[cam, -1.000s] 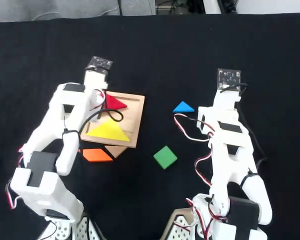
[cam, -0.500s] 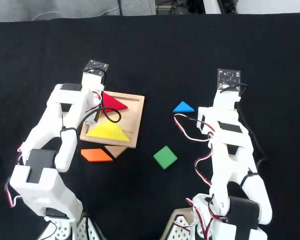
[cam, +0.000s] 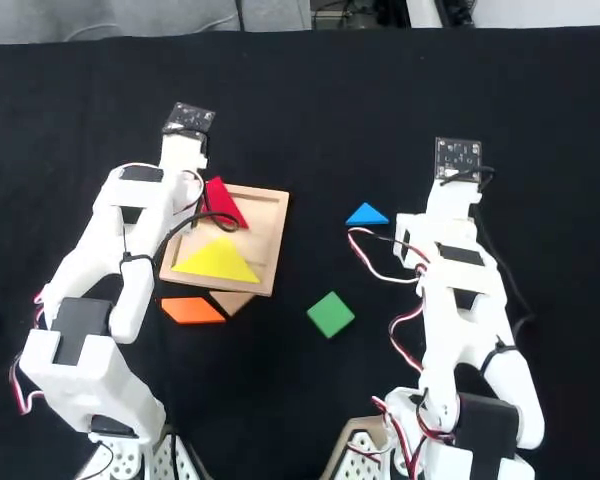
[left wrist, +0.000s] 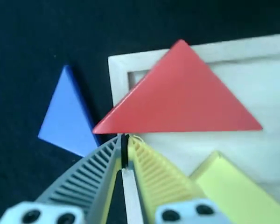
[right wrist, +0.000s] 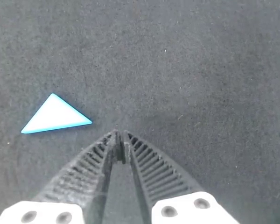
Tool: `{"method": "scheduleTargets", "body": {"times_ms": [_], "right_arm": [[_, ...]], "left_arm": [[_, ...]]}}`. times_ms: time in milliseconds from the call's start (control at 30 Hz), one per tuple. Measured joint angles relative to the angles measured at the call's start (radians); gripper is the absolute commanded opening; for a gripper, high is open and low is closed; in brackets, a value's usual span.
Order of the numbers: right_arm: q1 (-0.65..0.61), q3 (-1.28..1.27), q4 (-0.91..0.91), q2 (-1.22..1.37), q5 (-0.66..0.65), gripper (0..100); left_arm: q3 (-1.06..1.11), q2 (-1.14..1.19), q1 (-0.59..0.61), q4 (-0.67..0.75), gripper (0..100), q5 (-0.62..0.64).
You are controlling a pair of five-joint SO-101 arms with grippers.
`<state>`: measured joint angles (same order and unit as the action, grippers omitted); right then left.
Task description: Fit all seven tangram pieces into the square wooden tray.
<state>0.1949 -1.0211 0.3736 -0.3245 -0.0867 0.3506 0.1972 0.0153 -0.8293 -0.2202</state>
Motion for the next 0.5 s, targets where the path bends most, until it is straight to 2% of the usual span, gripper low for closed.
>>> {"method": "scheduleTargets", "body": {"times_ms": [200, 367, 500], "right_arm": [[0.0, 0.0, 0.0, 0.0, 0.0, 1.1], [-0.002, 0.0, 0.0, 0.0, 0.0, 1.1], [-0.066, 0.0, 0.028, 0.0, -0.014, 1.1]], "left_arm": [[0.0, 0.0, 0.0, -0.002, 3, 0.051], [0.002, -0.04, 0.0, -0.144, 3, 0.061], [0.063, -0.226, 0.011, -0.23, 3, 0.107]]}}
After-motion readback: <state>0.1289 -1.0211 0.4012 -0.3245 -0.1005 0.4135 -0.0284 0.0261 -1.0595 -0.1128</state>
